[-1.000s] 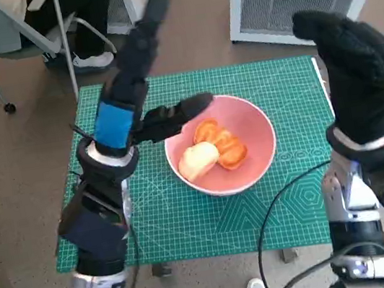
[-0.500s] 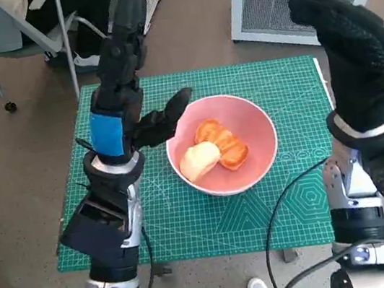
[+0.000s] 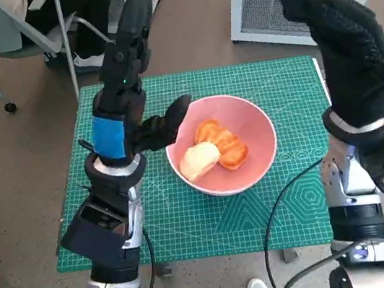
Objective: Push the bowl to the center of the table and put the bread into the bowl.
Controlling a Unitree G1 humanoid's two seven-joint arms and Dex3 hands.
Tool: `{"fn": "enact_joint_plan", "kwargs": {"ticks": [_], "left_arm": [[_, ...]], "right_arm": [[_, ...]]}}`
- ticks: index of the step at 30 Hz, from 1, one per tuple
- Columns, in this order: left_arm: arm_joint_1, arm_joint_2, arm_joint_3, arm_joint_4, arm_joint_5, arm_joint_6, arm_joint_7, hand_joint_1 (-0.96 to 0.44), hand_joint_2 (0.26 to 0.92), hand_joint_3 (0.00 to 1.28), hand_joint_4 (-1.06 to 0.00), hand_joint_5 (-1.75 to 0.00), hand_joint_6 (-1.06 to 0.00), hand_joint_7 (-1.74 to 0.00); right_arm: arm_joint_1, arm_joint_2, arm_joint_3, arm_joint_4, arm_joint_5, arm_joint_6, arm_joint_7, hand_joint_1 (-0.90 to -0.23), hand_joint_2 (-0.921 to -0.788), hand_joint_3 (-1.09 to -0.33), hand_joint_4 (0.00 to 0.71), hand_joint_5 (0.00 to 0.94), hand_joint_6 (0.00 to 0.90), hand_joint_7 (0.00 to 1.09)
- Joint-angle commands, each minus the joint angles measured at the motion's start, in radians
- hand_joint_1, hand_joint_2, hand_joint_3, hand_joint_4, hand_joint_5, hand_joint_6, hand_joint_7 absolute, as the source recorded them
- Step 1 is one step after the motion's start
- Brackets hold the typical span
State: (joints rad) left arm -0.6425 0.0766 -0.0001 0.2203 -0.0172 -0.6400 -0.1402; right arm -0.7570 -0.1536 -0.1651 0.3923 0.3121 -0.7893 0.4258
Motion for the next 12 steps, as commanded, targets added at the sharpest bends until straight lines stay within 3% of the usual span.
{"fn": "enact_joint_plan", "kwargs": {"ticks": [1,12], "left_arm": [[0.012,0.004,0.005,0.003,-0.012,-0.007,-0.006,-0.61,0.921,0.45,-0.18,-0.01,-0.24,-0.04],[0.024,0.01,0.012,-0.012,-0.026,0.001,-0.021,-0.61,0.921,0.5,-0.19,-0.01,-0.25,-0.03]], "right_arm": [[0.0,0.001,0.003,0.017,0.0,0.007,0.0,-0.534,-0.921,-0.838,0.163,0.245,-0.001,0.64],[-0.01,0.01,0.009,0.033,-0.001,0.003,-0.001,-0.526,-0.921,-0.843,0.168,0.231,-0.001,0.64]]}}
